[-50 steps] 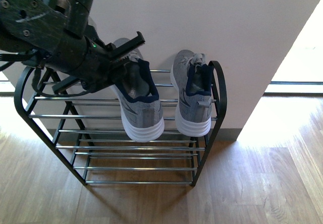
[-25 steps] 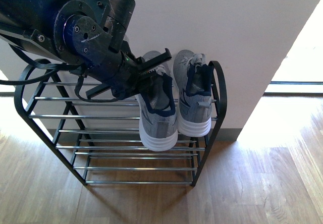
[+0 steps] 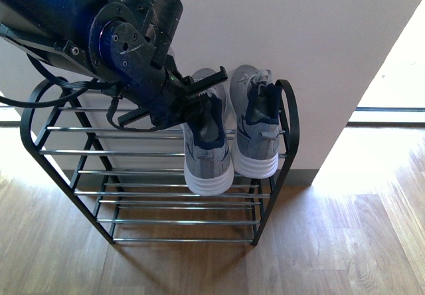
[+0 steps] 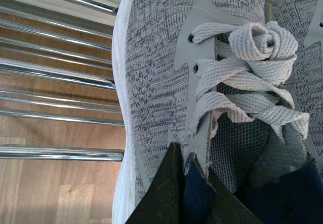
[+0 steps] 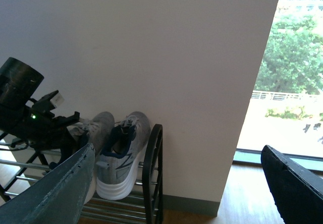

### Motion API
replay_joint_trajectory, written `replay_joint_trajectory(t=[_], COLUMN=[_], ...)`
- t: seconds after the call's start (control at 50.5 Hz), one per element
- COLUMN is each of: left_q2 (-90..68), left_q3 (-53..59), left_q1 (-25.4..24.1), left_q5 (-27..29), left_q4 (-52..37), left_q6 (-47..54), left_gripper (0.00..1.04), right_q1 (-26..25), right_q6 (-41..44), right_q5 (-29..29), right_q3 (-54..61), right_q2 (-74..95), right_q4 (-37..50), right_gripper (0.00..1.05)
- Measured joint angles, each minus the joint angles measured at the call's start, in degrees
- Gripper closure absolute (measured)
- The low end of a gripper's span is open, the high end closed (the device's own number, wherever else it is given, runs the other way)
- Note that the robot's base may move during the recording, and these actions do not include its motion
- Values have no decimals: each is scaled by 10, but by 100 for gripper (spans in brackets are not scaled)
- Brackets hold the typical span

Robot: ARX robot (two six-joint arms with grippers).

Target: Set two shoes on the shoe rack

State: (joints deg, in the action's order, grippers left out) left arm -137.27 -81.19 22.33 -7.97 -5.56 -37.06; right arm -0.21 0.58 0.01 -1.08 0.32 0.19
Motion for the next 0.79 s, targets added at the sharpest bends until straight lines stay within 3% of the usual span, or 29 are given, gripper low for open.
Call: replay_joint_trajectory(t=[0.099,0.178,0.396,0.575,0.674,0.793], left_q2=[0,-1,-1,61,140,235], left_q3=[-2,-3,-5,7,25,55], left_q1=[-1,-2,-7,-8,-8,-10], left_q5=[3,6,9,-27,-35,29], left_q4=[-5,-7,-4,31,47,52], left_q6=[-4,-9,-28,-66,-77,-42], left_gripper=[101,90,44,8,10,9], right_q1=[0,0,0,0,0,0], right_q6=[0,0,0,0,0,0], right_q5=[0,0,0,0,0,0], right_q3=[0,0,0,0,0,0], right_q2=[0,0,0,0,0,0], right_q4=[0,0,0,0,0,0], right_gripper=[9,9,9,9,9,9])
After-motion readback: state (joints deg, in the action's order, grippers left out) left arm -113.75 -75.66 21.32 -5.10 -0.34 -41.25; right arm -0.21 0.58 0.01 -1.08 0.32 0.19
